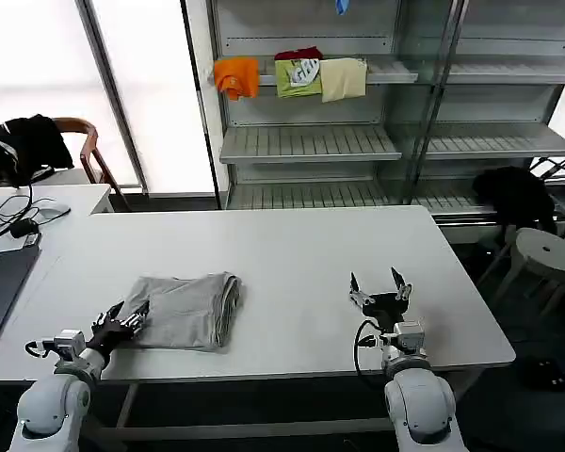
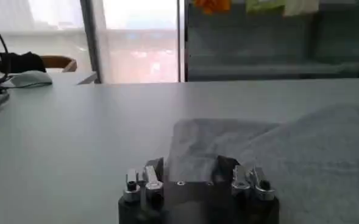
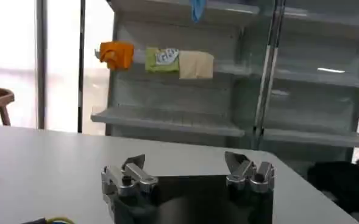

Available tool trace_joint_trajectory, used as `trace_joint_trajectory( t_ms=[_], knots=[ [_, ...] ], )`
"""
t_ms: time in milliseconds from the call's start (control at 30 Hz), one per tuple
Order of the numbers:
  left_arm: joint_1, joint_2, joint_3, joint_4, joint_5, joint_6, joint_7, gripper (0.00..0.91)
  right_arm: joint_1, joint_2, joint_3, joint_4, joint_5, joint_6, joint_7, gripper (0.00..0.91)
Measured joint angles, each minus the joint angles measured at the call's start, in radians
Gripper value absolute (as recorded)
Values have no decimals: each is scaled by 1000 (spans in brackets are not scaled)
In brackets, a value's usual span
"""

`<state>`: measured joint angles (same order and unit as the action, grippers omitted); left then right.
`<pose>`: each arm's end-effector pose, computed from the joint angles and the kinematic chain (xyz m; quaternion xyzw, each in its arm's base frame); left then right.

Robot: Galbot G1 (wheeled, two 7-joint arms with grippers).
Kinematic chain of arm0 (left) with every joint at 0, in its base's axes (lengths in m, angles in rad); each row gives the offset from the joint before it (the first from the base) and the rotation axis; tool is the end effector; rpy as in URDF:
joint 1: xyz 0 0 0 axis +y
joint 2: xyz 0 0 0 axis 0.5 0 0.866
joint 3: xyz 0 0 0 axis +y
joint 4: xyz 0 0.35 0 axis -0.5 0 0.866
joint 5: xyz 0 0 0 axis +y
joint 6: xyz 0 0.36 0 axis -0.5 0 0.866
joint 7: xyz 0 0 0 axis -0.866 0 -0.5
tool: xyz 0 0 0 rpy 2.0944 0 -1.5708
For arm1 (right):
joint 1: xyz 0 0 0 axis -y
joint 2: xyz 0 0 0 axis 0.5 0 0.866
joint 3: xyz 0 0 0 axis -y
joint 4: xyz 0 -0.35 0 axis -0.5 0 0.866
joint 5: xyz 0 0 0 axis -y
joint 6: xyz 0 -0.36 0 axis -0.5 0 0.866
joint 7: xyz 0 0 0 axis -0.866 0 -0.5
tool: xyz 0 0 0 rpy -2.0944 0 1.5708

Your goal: Fold and organize the clothes.

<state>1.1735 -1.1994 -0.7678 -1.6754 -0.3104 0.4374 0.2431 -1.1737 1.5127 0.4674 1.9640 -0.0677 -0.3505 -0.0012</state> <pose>0.3119 0.1941 -0.3014 -0.0173 -0.9815 0.0020 0.1906 0.3025 0.0063 -0.2530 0.0208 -0.9972 0.0587 0.0414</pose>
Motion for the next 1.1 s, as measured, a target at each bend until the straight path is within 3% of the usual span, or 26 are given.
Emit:
trace_joint_trajectory(
  t_ms=[67,733,900,1100],
  knots=[
    [-1,-2,-1,0,-4,5,2,20,-1,0,0,2,0,0,1,907],
    [-14,5,-48,-18,-22,-16,16,20,-8,-4,-1,20,2,4,5,907],
    [-37,64,-111,-12,22,-40,36,20,-8,-8,-2,18,8,10,5,907],
    [-78,186,-197,10,75,-47,70,20,-6,-14,-2,5,19,17,6,907]
  ],
)
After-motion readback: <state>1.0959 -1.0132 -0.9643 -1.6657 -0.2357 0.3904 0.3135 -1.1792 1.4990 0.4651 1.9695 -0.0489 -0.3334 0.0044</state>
